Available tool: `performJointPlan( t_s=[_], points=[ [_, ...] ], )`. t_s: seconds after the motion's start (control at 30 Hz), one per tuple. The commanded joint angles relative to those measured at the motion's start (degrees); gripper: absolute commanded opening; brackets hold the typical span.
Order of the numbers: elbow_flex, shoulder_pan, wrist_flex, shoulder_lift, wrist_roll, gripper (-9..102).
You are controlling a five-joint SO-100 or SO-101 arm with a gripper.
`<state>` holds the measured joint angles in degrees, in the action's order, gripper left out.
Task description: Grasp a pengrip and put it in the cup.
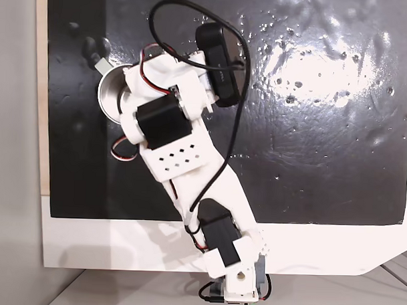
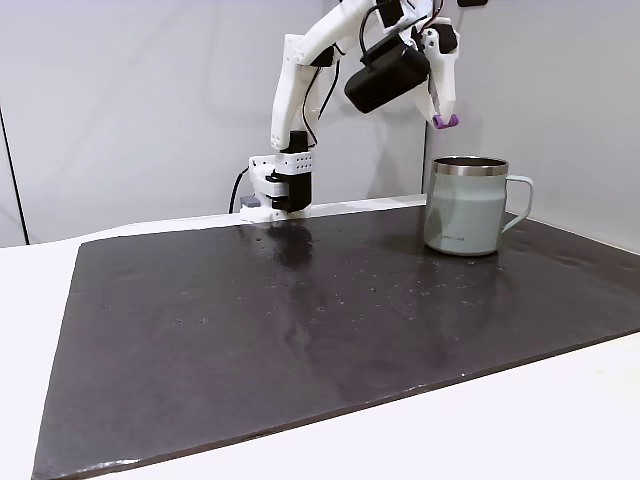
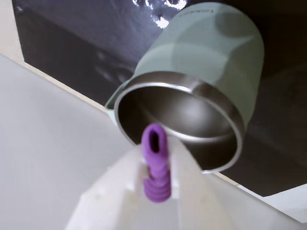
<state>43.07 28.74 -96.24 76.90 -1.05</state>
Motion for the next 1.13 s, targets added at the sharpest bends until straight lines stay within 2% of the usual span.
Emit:
performJointPlan(
  t_s=[0.0,0.33,0.47,0.53,1.1],
  points=[
    [-5.80,4.48,0.18,-2.02,1.23,0],
    [-7.82,9.05,-0.44,-4.22,4.13,2],
    [-6.50,7.82,-0.44,-2.29,4.31,23],
    [-5.98,7.47,-0.53,-1.58,5.36,29],
    [-1.76,5.80,-0.53,1.76,6.42,30]
  ],
)
